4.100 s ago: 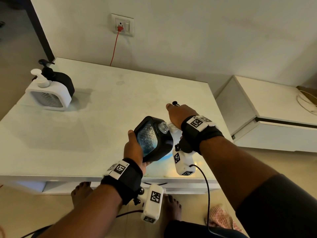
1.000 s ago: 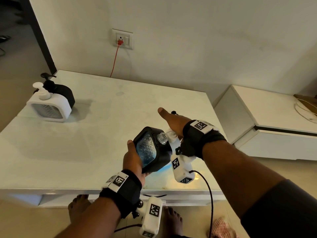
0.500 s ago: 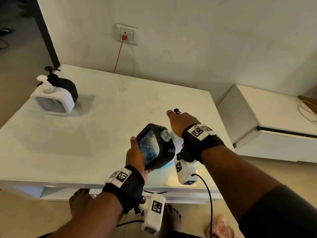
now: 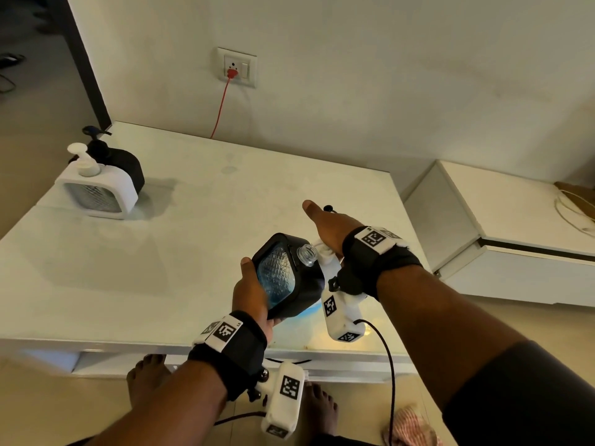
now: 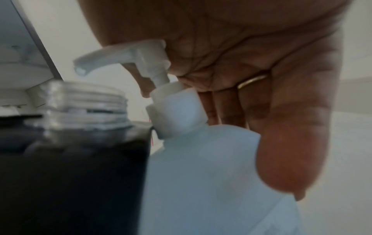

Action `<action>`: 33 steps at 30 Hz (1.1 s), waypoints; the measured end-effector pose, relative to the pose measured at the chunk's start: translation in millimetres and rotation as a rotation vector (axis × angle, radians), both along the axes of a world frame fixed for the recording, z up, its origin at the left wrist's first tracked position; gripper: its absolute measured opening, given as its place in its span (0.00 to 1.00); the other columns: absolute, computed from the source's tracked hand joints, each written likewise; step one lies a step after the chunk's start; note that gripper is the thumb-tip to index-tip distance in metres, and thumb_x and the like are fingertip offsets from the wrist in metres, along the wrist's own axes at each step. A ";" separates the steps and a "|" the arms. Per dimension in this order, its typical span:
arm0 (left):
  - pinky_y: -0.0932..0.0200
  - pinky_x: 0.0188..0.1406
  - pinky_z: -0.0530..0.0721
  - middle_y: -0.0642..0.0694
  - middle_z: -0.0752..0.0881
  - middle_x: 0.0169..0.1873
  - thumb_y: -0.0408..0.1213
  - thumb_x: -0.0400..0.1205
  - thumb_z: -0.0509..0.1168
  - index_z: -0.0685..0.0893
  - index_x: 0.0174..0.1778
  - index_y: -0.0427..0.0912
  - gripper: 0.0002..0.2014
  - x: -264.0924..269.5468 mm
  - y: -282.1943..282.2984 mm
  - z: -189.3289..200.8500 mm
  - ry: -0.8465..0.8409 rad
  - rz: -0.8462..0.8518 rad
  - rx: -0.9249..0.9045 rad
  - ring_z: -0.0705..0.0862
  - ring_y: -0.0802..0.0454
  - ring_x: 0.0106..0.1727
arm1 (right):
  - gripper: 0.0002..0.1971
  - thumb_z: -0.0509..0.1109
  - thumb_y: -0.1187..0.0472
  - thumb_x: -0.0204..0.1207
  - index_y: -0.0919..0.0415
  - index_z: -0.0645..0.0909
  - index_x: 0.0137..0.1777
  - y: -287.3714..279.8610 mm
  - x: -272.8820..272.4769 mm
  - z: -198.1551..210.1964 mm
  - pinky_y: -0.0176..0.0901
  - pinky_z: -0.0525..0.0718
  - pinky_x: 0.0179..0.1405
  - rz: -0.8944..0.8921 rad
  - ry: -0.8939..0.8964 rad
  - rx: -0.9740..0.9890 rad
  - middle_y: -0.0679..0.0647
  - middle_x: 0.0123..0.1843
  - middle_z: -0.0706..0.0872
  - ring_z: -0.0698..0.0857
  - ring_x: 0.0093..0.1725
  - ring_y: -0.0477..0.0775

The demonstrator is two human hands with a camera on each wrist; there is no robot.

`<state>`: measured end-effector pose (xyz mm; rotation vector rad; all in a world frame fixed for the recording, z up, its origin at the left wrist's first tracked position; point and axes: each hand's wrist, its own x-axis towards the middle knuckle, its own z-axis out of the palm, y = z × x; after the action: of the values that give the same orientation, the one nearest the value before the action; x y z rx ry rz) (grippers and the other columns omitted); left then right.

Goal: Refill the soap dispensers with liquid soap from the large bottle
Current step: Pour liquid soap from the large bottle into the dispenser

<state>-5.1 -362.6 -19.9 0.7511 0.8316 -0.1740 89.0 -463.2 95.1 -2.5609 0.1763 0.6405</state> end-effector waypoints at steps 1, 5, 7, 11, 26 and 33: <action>0.35 0.65 0.86 0.38 0.86 0.64 0.64 0.91 0.51 0.82 0.58 0.53 0.21 -0.1 -0.4 -0.5 0.000 -0.003 0.002 0.86 0.35 0.61 | 0.39 0.43 0.27 0.81 0.60 0.83 0.55 -0.3 1.8 -3.5 0.49 0.76 0.59 -0.004 -0.014 -0.019 0.61 0.51 0.86 0.84 0.52 0.61; 0.43 0.53 0.88 0.38 0.86 0.63 0.63 0.91 0.51 0.81 0.61 0.53 0.22 0.5 -0.8 -1.2 -0.002 -0.010 0.019 0.87 0.37 0.57 | 0.39 0.47 0.28 0.81 0.62 0.81 0.65 -2.9 5.8 -13.6 0.48 0.69 0.55 -0.054 -0.051 -0.083 0.62 0.67 0.83 0.80 0.58 0.62; 0.45 0.49 0.89 0.38 0.87 0.61 0.64 0.91 0.51 0.83 0.58 0.53 0.22 1.4 -0.3 -2.0 -0.007 -0.017 0.017 0.87 0.37 0.58 | 0.37 0.49 0.30 0.82 0.61 0.77 0.71 -4.5 5.8 -16.5 0.49 0.70 0.58 -0.077 -0.064 -0.096 0.61 0.69 0.82 0.79 0.61 0.62; 0.46 0.45 0.88 0.40 0.87 0.55 0.63 0.91 0.50 0.82 0.54 0.54 0.21 2.6 -0.4 -2.0 -0.019 -0.022 0.032 0.88 0.38 0.54 | 0.40 0.48 0.28 0.81 0.60 0.75 0.75 -2.9 6.0 -15.3 0.50 0.72 0.59 -0.082 -0.054 -0.093 0.61 0.70 0.82 0.80 0.62 0.62; 0.41 0.55 0.89 0.39 0.88 0.59 0.64 0.90 0.51 0.83 0.54 0.53 0.22 0.6 -0.6 -0.3 -0.002 0.003 -0.011 0.87 0.35 0.60 | 0.39 0.44 0.28 0.82 0.61 0.83 0.51 -2.3 2.0 -4.0 0.46 0.72 0.53 -0.036 -0.021 -0.017 0.62 0.54 0.84 0.80 0.49 0.60; 0.45 0.47 0.89 0.40 0.87 0.54 0.63 0.91 0.51 0.83 0.52 0.53 0.21 1.3 -1.0 2.2 -0.010 -0.023 -0.005 0.87 0.38 0.55 | 0.36 0.50 0.31 0.81 0.58 0.75 0.75 -5.4 12.0 -25.1 0.54 0.74 0.68 -0.106 -0.075 -0.113 0.61 0.71 0.81 0.80 0.67 0.65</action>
<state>-3.8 -363.7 -17.7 0.7563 0.8127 -0.1931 101.0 -468.6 70.0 -2.6575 0.3285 0.5070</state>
